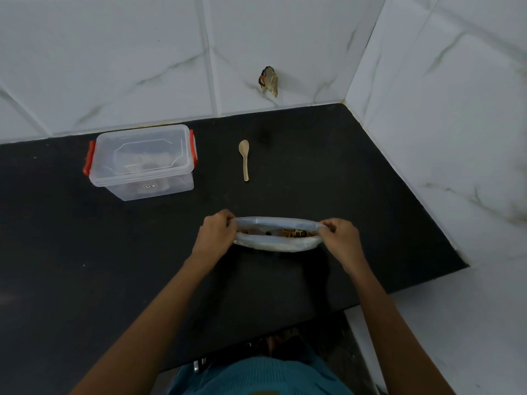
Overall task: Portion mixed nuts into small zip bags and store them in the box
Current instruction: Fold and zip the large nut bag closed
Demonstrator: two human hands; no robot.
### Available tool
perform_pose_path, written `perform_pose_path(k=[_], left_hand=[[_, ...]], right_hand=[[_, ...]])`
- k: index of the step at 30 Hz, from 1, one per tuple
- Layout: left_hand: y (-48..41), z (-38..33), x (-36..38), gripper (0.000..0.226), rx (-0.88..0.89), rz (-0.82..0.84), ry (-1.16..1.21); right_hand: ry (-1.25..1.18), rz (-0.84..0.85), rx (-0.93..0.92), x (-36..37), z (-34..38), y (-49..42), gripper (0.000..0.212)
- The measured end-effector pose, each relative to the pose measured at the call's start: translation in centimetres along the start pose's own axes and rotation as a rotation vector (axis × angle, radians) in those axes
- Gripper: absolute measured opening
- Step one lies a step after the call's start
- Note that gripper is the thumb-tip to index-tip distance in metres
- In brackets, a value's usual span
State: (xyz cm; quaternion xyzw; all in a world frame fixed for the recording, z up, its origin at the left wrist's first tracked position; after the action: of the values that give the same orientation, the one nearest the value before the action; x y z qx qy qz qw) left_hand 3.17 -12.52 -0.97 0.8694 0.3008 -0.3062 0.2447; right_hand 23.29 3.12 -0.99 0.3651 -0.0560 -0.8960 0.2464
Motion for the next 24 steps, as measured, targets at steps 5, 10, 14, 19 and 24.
perform_pose_path(k=[5, 10, 14, 19, 24], left_hand=[[-0.6, 0.6, 1.0, 0.023, -0.052, 0.080, -0.026], [-0.4, 2.1, 0.7, 0.024, -0.216, 0.065, 0.189], [0.0, 1.7, 0.9, 0.024, -0.261, 0.057, 0.248], [0.7, 1.6, 1.8, 0.018, -0.444, 0.150, 0.659], [0.9, 2.3, 2.0, 0.026, -0.585, 0.309, 1.188]], right_hand=[[0.056, 0.031, 0.017, 0.5, -0.2, 0.0, 0.023], [-0.215, 0.032, 0.120, 0.5, -1.3, -0.2, 0.011], [-0.483, 0.137, 0.267, 1.7, -2.0, 0.0, 0.016], [-0.707, 0.227, 0.361, 1.9, -1.8, 0.5, 0.018], [-1.009, 0.335, 0.440, 1.2, -2.0, 0.4, 0.028]])
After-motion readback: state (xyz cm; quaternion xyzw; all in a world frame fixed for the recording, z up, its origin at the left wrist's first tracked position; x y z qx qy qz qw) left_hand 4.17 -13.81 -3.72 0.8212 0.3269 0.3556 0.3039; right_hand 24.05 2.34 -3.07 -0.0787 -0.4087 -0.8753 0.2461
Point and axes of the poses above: each hand's wrist, its own y-axis away from the middle knuckle, its own x-axis out of the palm, z = x × y, the point moved 7 cm from there along -y, towards the middle knuckle, and after that the axes turned 2 degrees about -z, right-handed, at the moved point
